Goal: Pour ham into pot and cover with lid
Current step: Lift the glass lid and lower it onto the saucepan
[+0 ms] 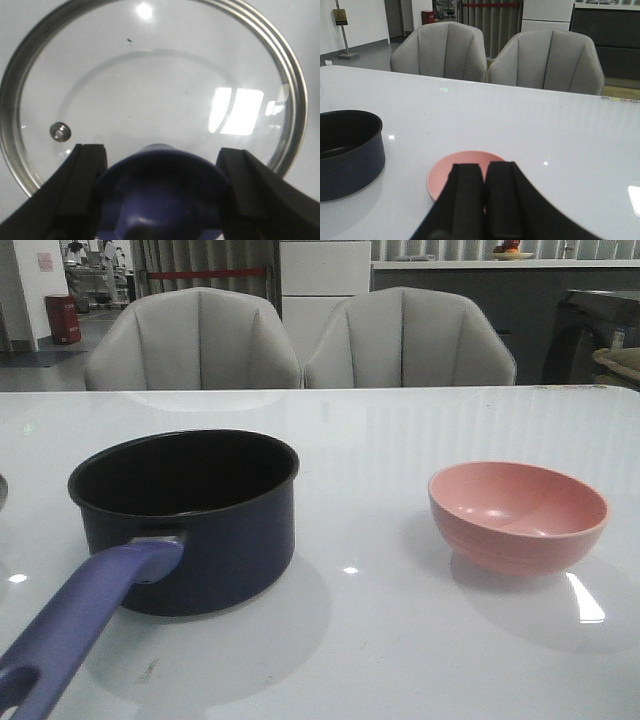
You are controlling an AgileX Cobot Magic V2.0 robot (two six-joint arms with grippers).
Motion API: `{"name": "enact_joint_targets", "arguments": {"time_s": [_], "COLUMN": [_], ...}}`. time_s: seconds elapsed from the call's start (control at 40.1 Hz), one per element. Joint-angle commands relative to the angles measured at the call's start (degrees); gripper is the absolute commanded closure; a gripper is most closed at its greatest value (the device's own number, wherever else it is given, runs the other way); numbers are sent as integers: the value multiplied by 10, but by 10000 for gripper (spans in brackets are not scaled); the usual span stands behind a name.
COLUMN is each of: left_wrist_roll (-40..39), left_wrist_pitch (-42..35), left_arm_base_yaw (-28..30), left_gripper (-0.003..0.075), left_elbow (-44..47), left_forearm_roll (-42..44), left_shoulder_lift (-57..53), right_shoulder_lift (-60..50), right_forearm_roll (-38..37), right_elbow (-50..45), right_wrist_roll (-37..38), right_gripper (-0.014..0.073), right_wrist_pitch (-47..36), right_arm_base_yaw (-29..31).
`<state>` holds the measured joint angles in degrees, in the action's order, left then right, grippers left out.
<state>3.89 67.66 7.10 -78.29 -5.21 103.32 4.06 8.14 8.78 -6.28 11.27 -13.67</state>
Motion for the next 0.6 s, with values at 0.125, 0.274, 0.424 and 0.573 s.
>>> {"name": "enact_joint_targets", "arguments": {"time_s": [0.125,0.274,0.424,0.573], "left_wrist_roll": [13,14,14,14], "left_wrist_pitch": [44,61,61,59], "left_arm_base_yaw": [-21,-77,-155,-223], "left_gripper": [607,607,607,606], "left_elbow": [-80,-124,-150,-161], "left_forearm_roll": [-24,-26,-26,-24], "left_shoulder_lift": [-56,-63,-63,-57], "right_shoulder_lift": [6,6,6,6], "right_forearm_roll": [1,1,1,1], "right_elbow": [14,14,14,14], "right_wrist_roll": [-5,-5,-5,-5], "right_gripper": [452,452,452,452], "right_wrist_pitch": [-50,-50,-50,-50], "right_arm_base_yaw": [-1,-1,-1,-1]}}
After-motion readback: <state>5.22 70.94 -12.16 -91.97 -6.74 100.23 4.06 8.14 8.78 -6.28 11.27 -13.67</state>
